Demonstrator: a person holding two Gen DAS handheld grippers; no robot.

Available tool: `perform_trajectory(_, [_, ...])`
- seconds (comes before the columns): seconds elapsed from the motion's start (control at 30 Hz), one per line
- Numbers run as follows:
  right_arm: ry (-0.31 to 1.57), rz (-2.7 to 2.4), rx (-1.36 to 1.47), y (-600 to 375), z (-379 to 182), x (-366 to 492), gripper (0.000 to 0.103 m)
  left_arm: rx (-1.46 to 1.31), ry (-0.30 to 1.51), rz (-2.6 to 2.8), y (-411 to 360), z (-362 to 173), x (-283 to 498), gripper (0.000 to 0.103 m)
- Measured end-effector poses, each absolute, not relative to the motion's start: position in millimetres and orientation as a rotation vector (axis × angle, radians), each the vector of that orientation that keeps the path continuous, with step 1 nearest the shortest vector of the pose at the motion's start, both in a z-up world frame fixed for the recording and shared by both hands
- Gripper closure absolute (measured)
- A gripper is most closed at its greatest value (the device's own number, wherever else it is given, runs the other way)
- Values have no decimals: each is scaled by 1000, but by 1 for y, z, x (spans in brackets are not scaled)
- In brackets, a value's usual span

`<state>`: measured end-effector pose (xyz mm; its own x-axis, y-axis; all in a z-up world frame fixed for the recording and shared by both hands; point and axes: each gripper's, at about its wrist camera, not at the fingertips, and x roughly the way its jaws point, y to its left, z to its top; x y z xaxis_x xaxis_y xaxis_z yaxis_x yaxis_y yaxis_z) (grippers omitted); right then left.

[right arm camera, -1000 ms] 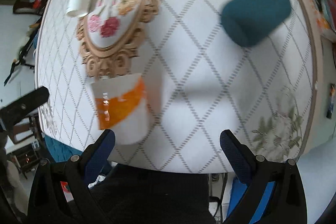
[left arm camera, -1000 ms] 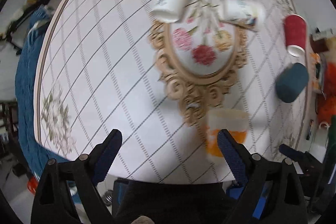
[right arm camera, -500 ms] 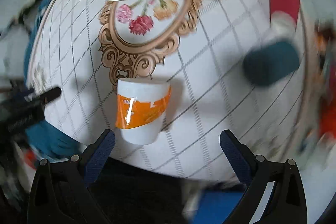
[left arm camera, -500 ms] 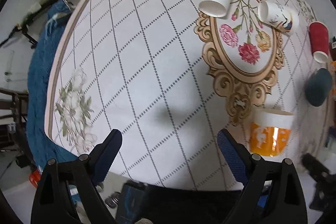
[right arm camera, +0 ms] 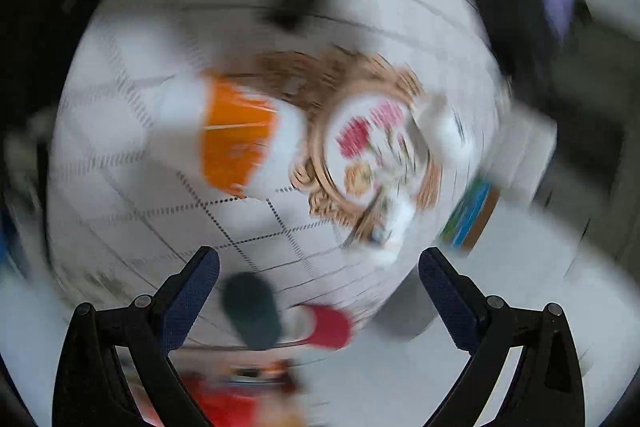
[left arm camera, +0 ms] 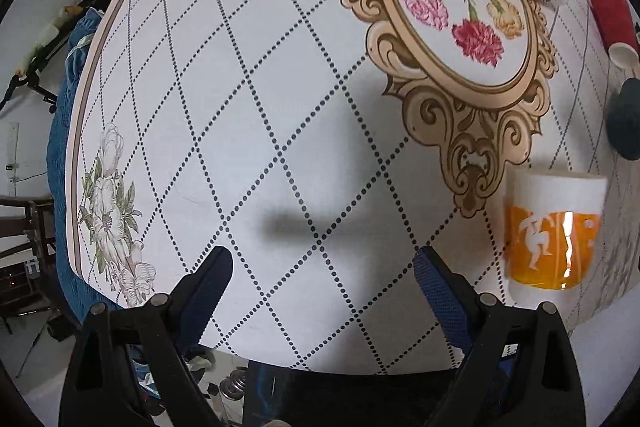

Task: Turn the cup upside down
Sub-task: 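Open the left gripper while the right gripper grasps the orange-and-white cup, then rotate the right gripper to turn the orange-and-white cup rim-down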

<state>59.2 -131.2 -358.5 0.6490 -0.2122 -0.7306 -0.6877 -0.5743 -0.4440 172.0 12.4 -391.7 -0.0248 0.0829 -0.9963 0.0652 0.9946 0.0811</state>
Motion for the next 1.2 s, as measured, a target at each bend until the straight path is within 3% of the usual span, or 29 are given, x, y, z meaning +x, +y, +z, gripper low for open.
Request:
perform_trajectory(0.37, [127,1167,-2600,-152,-412,27,2,85,1662,38,24,-426,164,9])
perform_trajectory(0.53, [-30,1290,-2710,-159,-425,25,2,59,1678,62,33,-437,159,9])
perform_trajectory(0.8, [-43,1386,-2771,-154,-439,35,3,-7,1688,85,65,-449,132,9])
perform_trajectory(1.0, [-31,1397,-2797,-156,-454,47,11,-31,1699,83,74,-455,118,10])
perform_trajectory(1.1, [7,1385,-2807,-153,-462,53,26,-30,1700,82,74,-456,113,10])
perform_trajectory(1.2, [15,1388,-2793,-154,-465,56,28,-27,1698,82,73,-455,113,10])
